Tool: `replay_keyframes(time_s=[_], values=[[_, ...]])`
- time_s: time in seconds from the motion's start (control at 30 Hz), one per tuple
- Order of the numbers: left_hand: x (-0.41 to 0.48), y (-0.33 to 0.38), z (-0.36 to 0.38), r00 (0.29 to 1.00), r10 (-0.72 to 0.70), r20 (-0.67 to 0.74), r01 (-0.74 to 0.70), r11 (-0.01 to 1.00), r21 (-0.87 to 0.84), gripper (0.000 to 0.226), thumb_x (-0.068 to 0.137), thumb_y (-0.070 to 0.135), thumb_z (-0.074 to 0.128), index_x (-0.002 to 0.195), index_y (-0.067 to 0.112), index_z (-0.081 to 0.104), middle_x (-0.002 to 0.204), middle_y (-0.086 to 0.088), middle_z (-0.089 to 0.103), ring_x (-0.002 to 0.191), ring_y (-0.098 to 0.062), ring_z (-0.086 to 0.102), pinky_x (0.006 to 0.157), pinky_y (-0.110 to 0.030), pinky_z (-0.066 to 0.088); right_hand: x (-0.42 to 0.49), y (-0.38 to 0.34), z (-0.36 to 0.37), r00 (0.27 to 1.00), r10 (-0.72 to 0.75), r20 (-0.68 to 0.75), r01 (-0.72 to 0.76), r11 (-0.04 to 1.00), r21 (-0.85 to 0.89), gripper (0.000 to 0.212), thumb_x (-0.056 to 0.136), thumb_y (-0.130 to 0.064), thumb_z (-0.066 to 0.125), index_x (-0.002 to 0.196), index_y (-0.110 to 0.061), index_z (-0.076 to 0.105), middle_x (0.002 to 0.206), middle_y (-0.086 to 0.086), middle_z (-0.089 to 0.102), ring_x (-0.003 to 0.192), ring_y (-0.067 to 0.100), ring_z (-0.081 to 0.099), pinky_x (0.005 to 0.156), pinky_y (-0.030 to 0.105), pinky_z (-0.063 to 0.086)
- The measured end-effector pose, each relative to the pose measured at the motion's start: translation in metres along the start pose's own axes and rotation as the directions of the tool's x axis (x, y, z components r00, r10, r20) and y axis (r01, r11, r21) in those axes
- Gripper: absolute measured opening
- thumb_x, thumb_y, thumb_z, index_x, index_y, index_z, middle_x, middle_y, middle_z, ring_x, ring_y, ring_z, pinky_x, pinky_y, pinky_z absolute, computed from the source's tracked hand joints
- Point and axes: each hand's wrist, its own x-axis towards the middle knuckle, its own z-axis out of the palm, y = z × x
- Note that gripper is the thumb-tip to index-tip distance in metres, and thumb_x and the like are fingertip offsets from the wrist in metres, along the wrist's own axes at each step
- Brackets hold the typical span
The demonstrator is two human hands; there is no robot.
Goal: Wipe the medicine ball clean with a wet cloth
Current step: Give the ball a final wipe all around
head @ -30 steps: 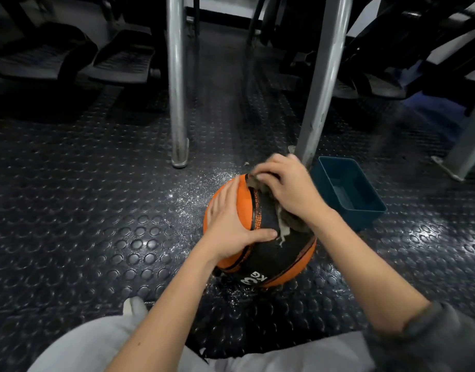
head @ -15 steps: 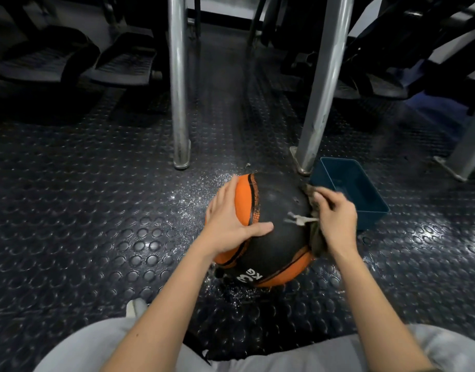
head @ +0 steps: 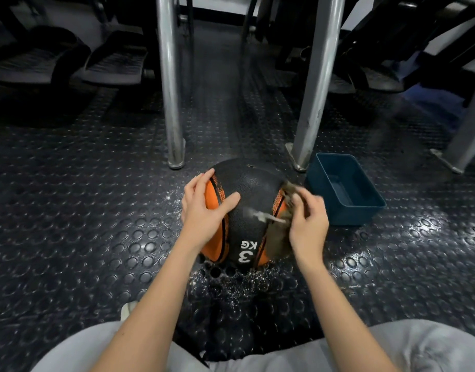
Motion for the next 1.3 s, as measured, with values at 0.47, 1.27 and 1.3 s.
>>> replay_keyframes(time_s=[0.47, 1.27, 1.3], values=[[-0.006, -0.001, -0.002, 0.997, 0.068, 0.045, -0.072, 0.994, 0.085, 0.087, 0.051, 0.078, 0.053, 0.131, 0.052, 0.03, 0.14, 0.017, 0.023, 0.135, -0.008, 0.019, 0.115, -0.047, 0.017, -0.002, -0.01, 0.0, 0.973, -0.231, 0.004, 0.23, 0.969, -0.092, 0.019, 0.095, -0.008, 0.052, 0.107, -0.004, 0.065, 0.094, 0.001, 0.054, 0.089, 0.02, 0.054, 0.081, 0.023, 0.039], [-0.041, 0.002, 0.006, 0.983, 0.182, 0.034, -0.185, 0.955, 0.231, 0.08, 0.078, 0.037, 0.073, 0.144, 0.029, 0.029, 0.147, 0.009, 0.02, 0.133, -0.007, 0.015, 0.114, -0.044, 0.019, 0.018, -0.049, -0.022, 0.882, -0.217, 0.418, 0.299, 0.944, -0.142, 0.045, 0.094, -0.018, 0.056, 0.138, -0.021, 0.046, 0.135, 0.001, 0.05, 0.126, 0.021, 0.041, 0.108, 0.035, 0.031], [-0.041, 0.002, 0.006, 0.983, 0.181, 0.033, -0.184, 0.956, 0.23, 0.08, 0.079, 0.037, 0.073, 0.144, 0.029, 0.029, 0.147, 0.009, 0.019, 0.133, -0.007, 0.014, 0.114, -0.044, 0.019, 0.015, -0.045, -0.02, 0.86, -0.189, 0.475, 0.31, 0.932, -0.189, 0.047, 0.096, -0.022, 0.051, 0.142, -0.026, 0.039, 0.142, -0.001, 0.045, 0.13, 0.021, 0.035, 0.109, 0.038, 0.027]])
